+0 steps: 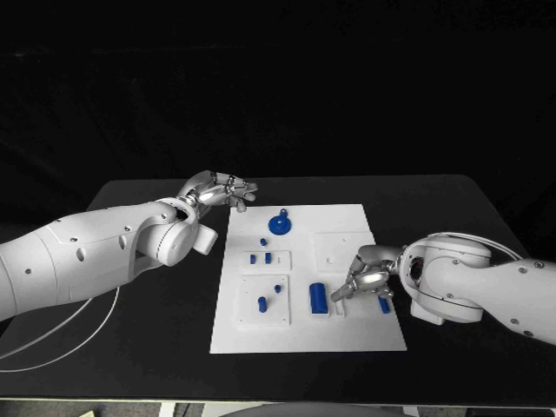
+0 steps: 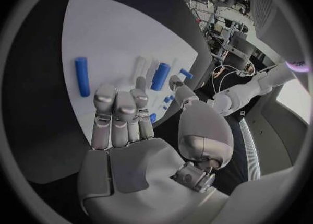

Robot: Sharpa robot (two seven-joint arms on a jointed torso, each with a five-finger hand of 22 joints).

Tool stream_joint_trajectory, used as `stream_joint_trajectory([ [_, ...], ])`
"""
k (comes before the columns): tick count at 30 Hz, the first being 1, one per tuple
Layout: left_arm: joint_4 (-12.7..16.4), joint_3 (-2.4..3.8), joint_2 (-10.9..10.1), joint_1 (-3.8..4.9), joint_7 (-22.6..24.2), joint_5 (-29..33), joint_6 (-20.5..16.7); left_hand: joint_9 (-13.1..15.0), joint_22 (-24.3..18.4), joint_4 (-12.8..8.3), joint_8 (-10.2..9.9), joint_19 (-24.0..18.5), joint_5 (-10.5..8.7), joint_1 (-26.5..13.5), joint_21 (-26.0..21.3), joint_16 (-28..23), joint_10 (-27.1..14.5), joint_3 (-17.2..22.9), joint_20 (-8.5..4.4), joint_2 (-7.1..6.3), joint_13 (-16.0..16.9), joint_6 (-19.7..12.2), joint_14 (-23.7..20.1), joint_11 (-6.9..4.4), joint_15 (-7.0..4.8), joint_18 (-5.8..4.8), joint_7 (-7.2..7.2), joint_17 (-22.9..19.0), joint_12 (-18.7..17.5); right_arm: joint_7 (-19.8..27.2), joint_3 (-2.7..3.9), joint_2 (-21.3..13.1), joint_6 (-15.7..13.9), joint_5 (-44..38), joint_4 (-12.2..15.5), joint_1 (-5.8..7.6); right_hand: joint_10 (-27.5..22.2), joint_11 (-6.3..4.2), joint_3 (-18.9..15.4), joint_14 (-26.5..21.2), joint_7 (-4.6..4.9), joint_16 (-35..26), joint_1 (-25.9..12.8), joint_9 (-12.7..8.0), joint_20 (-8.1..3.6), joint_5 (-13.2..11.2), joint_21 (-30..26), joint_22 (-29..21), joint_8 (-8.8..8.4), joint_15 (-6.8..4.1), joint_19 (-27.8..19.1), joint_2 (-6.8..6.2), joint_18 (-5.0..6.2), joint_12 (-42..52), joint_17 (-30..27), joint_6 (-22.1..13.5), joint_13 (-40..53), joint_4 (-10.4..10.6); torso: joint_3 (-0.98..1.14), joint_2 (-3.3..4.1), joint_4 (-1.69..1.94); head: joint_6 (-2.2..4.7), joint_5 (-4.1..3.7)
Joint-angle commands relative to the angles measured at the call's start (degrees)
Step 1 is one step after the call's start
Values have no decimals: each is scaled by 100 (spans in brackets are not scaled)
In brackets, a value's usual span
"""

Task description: Assemble the parts on the task board

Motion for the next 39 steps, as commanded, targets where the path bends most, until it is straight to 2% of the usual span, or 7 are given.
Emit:
stream_joint_trajectory([
  [1,3,5,24,5,31,30,113,-8,12,-5,40,44,20,8,-26,-29,-48,20,-55,0,9,-40,52,-8,-2,89,-16,13,-10,127,4,-23,-297,205,-215,51,25,72,-20,27,127,9,-2,-9,-13,36,-17,-4,-53,77,34,61,186,17,15,-217,12,-52,0,-4,-16,30,-12],
  [7,-3,4,16,5,44,30,110,-9,16,-11,43,45,22,21,-29,-32,-44,26,-54,9,10,-39,53,-9,-2,89,-16,18,-8,133,5,-199,-284,253,-548,125,70,101,-42,43,152,38,148,46,-23,12,5,7,-37,108,65,191,186,95,36,-252,54,-181,9,4,11,71,-68],
  [13,4,1,-6,6,35,31,106,-15,21,-9,33,46,21,11,-35,-36,-44,17,-51,-4,11,-58,54,-8,-1,86,-8,24,-8,146,3,-400,-202,317,-632,161,38,110,86,48,158,33,666,138,-7,240,7,8,21,121,83,103,186,71,37,-226,31,-427,11,6,-16,140,-168],
  [16,8,0,7,6,33,31,114,-16,21,-9,34,46,21,12,-36,-37,-43,17,-51,-4,11,-59,54,-8,-1,86,-8,25,-7,-36,-1,-474,50,119,-564,168,0,101,150,36,149,0,811,230,33,270,-23,-5,74,114,62,66,186,49,21,-210,18,-389,21,-1,-12,139,-233],
  [23,16,0,30,5,30,31,123,-16,22,-11,34,45,21,17,-38,-39,-42,19,-52,-4,12,-59,54,-9,-1,86,-8,27,-7,-321,-59,-550,619,-588,-364,169,-119,73,115,-29,113,-80,752,458,133,241,-112,-27,226,106,-47,96,185,-5,-9,-114,-5,-280,4,-1,-10,151,-359],
  [28,18,0,37,5,24,30,133,-16,25,-17,36,45,22,28,-41,-43,-41,24,-52,-2,13,-58,52,-10,-1,87,-8,30,-6,-365,-109,-521,656,-589,-289,167,-92,64,64,8,105,-56,605,529,164,137,-103,-18,223,100,-35,259,186,21,1,-152,-4,-160,-2,2,1,149,-394],
  [39,38,-1,16,5,20,29,141,-17,27,-20,38,44,22,34,-45,-46,-40,27,-51,3,13,-58,51,-10,-1,86,-8,33,-5,-429,-127,-440,702,-716,-280,98,-54,49,61,29,89,-39,478,591,182,139,-84,1,216,90,-21,407,186,41,14,-122,-13,-41,-12,6,14,115,-410],
])
